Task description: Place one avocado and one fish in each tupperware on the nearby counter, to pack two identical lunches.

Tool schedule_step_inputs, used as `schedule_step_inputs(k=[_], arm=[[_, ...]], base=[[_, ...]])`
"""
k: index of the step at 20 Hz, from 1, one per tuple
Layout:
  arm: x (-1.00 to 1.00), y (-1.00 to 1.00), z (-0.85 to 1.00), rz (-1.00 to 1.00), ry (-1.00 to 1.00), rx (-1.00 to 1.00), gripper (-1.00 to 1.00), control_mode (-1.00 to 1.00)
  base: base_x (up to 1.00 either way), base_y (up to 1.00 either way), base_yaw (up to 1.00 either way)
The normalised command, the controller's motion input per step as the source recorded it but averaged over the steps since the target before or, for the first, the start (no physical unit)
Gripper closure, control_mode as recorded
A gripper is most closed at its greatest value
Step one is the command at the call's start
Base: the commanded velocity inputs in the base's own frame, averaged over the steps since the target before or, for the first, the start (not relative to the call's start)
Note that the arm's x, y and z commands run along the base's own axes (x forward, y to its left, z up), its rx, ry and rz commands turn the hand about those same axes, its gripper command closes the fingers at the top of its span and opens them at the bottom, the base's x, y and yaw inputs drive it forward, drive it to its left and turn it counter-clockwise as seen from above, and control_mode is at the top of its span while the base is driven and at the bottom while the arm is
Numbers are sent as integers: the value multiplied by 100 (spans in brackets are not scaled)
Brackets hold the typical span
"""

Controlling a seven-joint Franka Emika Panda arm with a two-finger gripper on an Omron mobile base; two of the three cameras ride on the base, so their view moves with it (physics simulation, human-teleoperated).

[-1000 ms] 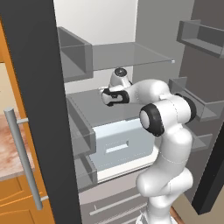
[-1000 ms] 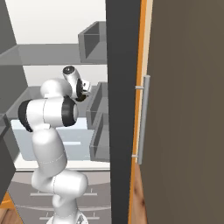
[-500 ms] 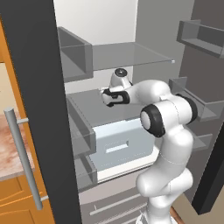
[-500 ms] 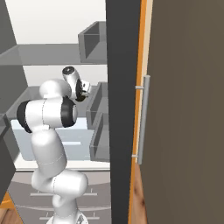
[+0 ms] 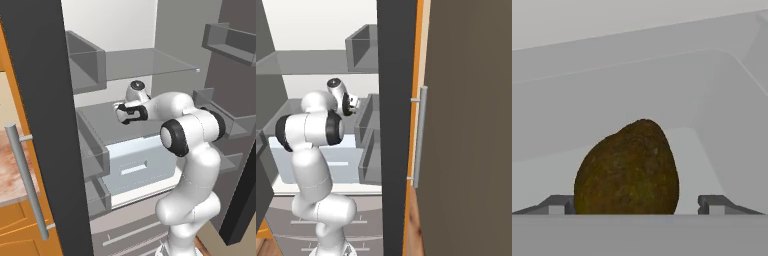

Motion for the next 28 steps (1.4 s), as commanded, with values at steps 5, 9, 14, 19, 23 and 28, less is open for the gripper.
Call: schedule_step_inputs(k=[5,9,14,19,23,28], arm=[[72,0,-72,0,-2,-16,100,-100],[-24,-6,-11,0,-5,-3,100,-100],[-100,-16,38,0,-20,0,100,-100],[-100,-10,41,-1,-18,3,100,-100],[-100,-4,76,-4,-5,10,100,-100],[-100,0,93,-9,3,17,100,-100]], base=[[0,0,0],[0,0,0],[0,0,0],[0,0,0],[0,0,0],[0,0,0]])
